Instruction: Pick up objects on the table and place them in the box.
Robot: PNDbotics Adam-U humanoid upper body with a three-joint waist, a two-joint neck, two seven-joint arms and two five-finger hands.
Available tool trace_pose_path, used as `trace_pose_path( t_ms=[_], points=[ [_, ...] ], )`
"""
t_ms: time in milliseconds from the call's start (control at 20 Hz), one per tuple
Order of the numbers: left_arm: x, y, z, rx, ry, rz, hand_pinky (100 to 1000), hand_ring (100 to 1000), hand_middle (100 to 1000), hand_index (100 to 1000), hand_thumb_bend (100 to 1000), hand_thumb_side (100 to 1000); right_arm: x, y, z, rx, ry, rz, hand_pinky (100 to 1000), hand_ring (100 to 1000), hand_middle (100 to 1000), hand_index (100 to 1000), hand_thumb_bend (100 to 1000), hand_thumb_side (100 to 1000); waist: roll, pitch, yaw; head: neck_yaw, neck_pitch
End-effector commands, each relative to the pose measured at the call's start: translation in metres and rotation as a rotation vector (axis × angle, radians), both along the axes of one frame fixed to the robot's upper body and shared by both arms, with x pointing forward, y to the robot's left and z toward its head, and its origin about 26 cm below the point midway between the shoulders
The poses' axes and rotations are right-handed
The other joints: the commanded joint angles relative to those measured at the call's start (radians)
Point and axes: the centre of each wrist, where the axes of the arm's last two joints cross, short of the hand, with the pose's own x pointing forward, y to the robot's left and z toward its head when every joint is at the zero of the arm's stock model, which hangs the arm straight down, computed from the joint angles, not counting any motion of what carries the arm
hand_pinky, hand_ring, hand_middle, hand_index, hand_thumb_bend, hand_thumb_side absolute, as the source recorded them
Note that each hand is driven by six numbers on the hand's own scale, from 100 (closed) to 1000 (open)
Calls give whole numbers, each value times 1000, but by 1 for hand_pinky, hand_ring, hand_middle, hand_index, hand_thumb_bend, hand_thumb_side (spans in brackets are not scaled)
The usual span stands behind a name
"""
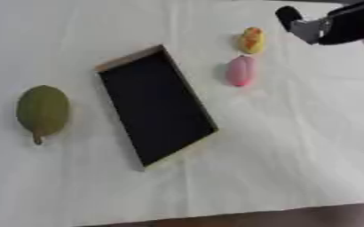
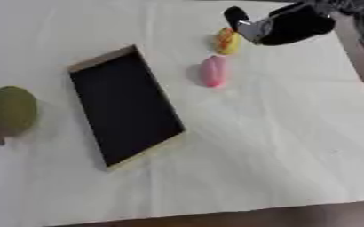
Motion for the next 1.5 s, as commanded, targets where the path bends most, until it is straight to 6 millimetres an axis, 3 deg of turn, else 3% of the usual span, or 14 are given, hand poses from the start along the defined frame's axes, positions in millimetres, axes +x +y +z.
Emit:
trace_pose_path(
  t_ms=[50, 250, 650, 1100, 1500],
  points=[
    [-2, 1, 8, 25, -20, -12, 688, 794, 810, 826, 503, 655, 6, 0, 8, -34, 10, -21, 893, 798, 716, 822, 188, 330, 2, -26, 2, -5, 3],
    [-3, 1, 8, 26, -17, -13, 688, 795, 811, 825, 504, 655, 17, 3, 7, -65, 60, -20, 896, 809, 730, 833, 183, 373, 0, -27, 4, -5, 5],
    [-2, 0, 8, 27, -15, -20, 687, 795, 811, 825, 503, 656, 38, 5, 4, -134, 192, -6, 908, 840, 767, 858, 200, 373, -3, -27, 5, -4, 12],
    [-2, -1, 9, 25, -16, -24, 687, 796, 811, 822, 502, 656, 56, -2, -12, -155, 290, -11, 908, 839, 766, 855, 194, 375, -2, -22, 8, -1, 5],
    [-1, -3, 9, 25, -16, -32, 686, 798, 813, 820, 499, 658, 63, -5, -28, -139, 327, -12, 907, 837, 761, 849, 251, 298, -3, -10, 11, 5, 5]
  ],
)
